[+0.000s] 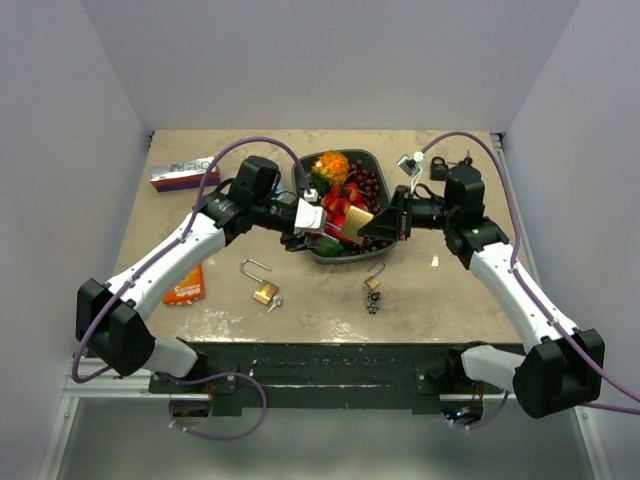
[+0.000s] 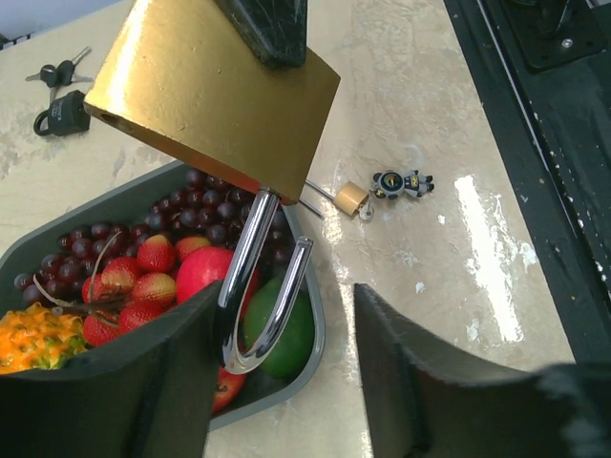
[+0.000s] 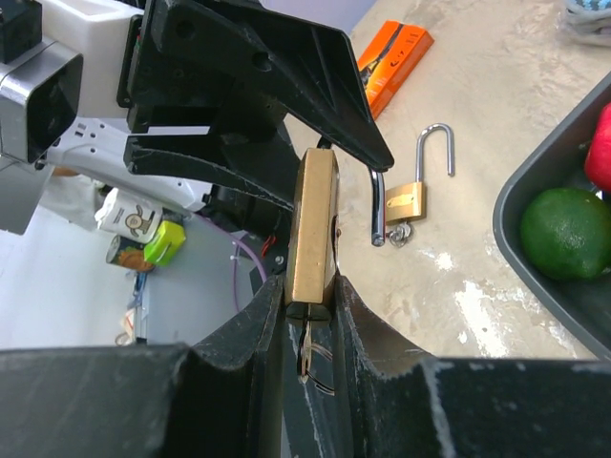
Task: Lock with the key
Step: Pick up the lock from the center of the board.
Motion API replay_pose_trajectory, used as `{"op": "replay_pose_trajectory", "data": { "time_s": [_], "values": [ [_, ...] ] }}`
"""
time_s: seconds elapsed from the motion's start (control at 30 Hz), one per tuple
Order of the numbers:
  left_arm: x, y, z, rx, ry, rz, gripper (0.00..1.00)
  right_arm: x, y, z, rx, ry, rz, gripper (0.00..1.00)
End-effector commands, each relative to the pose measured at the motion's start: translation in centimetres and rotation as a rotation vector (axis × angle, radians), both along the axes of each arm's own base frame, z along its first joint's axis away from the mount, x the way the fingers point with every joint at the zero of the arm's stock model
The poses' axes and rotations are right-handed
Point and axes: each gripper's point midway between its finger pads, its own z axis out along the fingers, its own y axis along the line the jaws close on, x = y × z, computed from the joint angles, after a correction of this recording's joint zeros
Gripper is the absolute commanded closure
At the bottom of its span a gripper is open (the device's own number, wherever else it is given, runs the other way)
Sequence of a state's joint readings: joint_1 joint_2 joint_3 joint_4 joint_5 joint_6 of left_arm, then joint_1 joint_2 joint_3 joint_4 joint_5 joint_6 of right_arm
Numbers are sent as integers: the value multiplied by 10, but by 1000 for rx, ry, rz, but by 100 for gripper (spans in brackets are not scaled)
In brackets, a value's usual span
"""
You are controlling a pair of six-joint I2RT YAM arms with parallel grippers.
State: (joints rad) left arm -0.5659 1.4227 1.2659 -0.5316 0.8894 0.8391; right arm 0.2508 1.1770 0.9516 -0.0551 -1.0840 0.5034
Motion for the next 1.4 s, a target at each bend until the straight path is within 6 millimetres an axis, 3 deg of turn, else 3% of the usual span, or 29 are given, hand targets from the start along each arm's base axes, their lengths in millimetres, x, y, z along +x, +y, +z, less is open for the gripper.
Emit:
{"op": "replay_pose_trajectory", "data": {
  "time_s": [0.0, 0.1, 0.5, 0.63, 0.7, 0.73, 0.77, 0.8, 0.83, 0.9, 0.93, 1.03, 1.2, 1.23, 1.37],
  "values": [
    [-4, -4, 21, -51, -73, -60, 47, -12, 3, 39, 29, -164, 66, 100],
    [-10, -3, 19, -56, -61, -73, 62, -11, 4, 38, 28, -158, 69, 100],
    [-10, -3, 11, -41, -59, -66, 75, -17, 13, 38, 50, -121, 115, 100],
    [-10, -4, 16, -56, -58, -52, 100, -16, 15, 37, 48, -110, 125, 100],
    [-10, -5, 22, -77, -62, -42, 100, -10, 16, 31, 36, -91, 107, 100],
    [-12, -4, 22, -86, -59, -35, 100, -6, 16, 27, 24, -98, 98, 92],
    [-12, -4, 28, -104, -60, -25, 100, -6, 14, 24, 4, -75, 94, 62],
    [-14, -4, 30, -115, -53, -28, 100, 2, 13, 20, -13, -72, 64, 50],
    [-16, -3, 32, -123, -48, -26, 100, 5, 12, 19, -26, -100, 58, 31],
    [-20, -2, 34, -131, -25, -28, 100, 13, 7, 18, -65, -113, 15, 18],
    [-21, -2, 38, -136, -19, -27, 100, 19, 6, 18, -78, -137, -6, 1],
    [-25, -1, 44, -143, 4, -30, 100, 30, -4, 22, -100, -197, -48, 1],
    [-30, -2, 54, -153, 59, -29, 100, 25, -13, 33, -166, -408, -8, 1],
    [-30, -3, 56, -156, 66, -27, 100, 23, -15, 35, -183, -482, 12, 1],
    [-28, -4, 63, -170, 86, -7, 100, -6, -17, 24, -194, -511, 130, 1]
  ]
}}
